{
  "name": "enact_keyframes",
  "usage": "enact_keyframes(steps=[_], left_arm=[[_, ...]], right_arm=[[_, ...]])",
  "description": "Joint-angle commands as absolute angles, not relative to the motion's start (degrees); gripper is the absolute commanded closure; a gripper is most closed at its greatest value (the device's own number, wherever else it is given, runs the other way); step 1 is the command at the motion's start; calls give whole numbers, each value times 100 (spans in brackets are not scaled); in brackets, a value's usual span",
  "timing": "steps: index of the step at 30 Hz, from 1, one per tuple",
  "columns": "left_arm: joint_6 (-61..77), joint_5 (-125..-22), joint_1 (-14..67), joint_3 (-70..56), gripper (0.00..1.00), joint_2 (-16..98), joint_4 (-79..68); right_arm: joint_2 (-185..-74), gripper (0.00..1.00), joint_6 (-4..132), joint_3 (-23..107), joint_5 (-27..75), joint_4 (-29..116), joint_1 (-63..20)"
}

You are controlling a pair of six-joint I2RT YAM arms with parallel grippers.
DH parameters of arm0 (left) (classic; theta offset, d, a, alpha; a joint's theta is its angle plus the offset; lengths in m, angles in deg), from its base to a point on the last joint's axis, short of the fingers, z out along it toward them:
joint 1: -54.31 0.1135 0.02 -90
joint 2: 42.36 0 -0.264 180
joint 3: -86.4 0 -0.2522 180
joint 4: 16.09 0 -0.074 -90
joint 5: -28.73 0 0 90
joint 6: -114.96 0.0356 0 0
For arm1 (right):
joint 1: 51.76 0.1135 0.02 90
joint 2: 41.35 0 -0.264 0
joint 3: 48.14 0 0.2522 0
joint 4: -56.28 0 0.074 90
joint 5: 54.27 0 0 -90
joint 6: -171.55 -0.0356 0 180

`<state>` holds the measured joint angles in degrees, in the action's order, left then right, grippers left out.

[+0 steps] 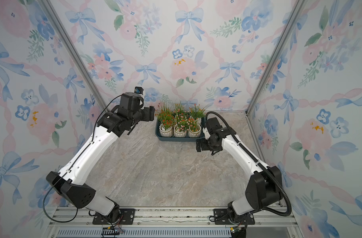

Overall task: Put the potted gypsophila into the storage box
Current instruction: Reset both arms

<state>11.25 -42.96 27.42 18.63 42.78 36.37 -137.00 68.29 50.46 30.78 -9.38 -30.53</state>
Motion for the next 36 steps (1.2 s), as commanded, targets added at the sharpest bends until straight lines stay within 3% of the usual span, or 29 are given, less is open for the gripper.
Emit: enact_keyframes(steps=[1, 5, 14, 18, 22, 25, 36], left_arm=[[1037, -3919, 2934, 1183, 10, 3604, 3157], [1073, -3688, 3134, 283, 2, 2786, 2620], [1324, -3054, 3421, -2024, 2, 1314, 632], [1978, -2818, 3516, -3512, 2, 713, -833], [2315, -2874, 3594, -5523, 2, 259, -3304], [2416, -3132, 3704, -6378, 2, 428, -4309], [2325, -3094, 3928, -6510, 2, 2444, -5309]], right_arm=[[-13930, 2, 6810, 5366, 3238, -1201, -2985], [-14035, 1, 6879, 5643, 3376, -1364, -2978], [-14078, 3, 6808, 6045, 4329, -1591, -2975], [-13776, 3, 6753, 5794, 4973, -1440, -2972], [-13383, 3, 6775, 5405, 5653, -1194, -3016], [-13171, 3, 6717, 5168, 5687, -1046, -3215], [-12110, 3, 7043, 3916, 5224, 435, -3872]])
